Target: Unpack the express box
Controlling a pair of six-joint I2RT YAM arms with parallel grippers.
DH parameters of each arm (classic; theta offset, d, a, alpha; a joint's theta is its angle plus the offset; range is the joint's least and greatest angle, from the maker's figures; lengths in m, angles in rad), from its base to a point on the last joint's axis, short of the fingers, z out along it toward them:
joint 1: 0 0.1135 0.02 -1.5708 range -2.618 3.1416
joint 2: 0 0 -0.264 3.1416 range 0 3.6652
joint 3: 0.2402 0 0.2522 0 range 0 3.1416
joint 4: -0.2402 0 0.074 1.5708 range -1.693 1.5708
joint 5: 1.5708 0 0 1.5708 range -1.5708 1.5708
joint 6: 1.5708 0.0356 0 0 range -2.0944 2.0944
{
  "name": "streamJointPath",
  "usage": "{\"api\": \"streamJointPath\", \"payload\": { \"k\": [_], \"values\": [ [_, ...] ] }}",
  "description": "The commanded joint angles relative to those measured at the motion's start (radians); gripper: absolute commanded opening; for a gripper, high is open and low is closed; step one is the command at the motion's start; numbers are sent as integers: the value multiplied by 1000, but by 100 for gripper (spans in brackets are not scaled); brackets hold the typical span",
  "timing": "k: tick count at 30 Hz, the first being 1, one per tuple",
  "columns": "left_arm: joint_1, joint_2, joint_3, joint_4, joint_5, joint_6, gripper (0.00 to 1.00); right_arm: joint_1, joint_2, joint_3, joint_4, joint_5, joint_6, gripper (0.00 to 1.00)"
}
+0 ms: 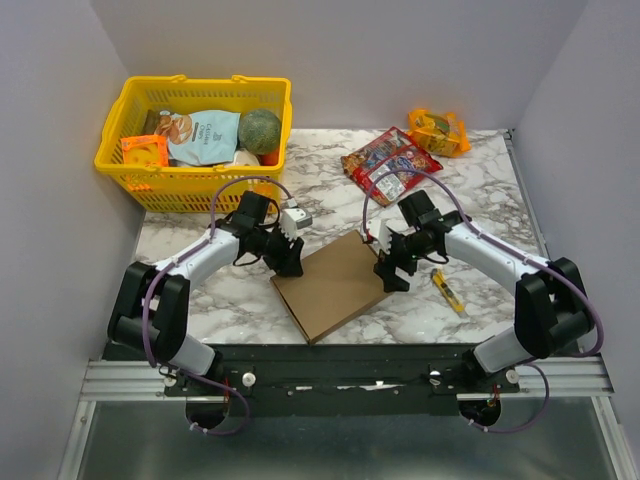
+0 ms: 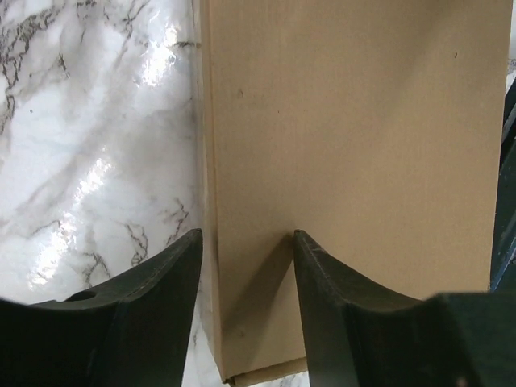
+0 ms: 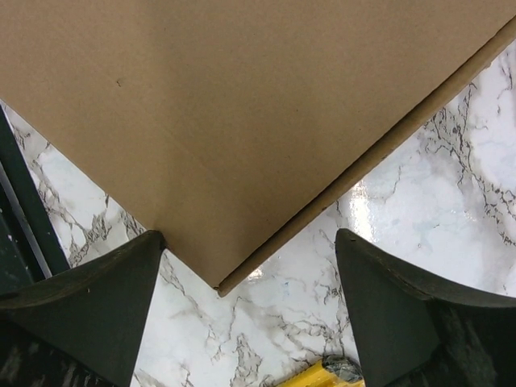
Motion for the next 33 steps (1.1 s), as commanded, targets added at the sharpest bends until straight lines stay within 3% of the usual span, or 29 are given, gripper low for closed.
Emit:
{"api": "streamJointPath", "payload": {
  "k": [1, 6, 8, 10, 18, 22, 28, 29, 33],
  "values": [
    [-2, 24, 64, -64, 75, 11, 52, 16, 24, -61, 74, 118, -57, 93],
    [-2, 46, 127, -149, 166, 45, 40, 36, 1, -139, 88, 161, -141, 92],
    [-2, 53, 146, -162, 171, 45, 40, 44, -6, -185, 103, 184, -160, 82],
    [-2, 53, 149, -162, 161, 48, 45, 46, -9, -197, 122, 196, -171, 73],
    [-2, 41, 118, -139, 56, 31, 64, 47, -1, -207, 149, 225, -192, 67],
    [-2, 68, 94, -131, 46, 14, 69, 47, -22, -114, 111, 137, -122, 61],
    [-2, 185, 118, -165, 98, -4, 58, 55, 0, 45, 48, -49, -51, 37],
    [-2, 199, 123, -162, 124, -9, 50, 55, 4, 90, 42, -77, -50, 35],
    [-2, 248, 158, -128, 175, -53, 35, 59, 23, 180, 28, -115, 1, 34]
  ]
}}
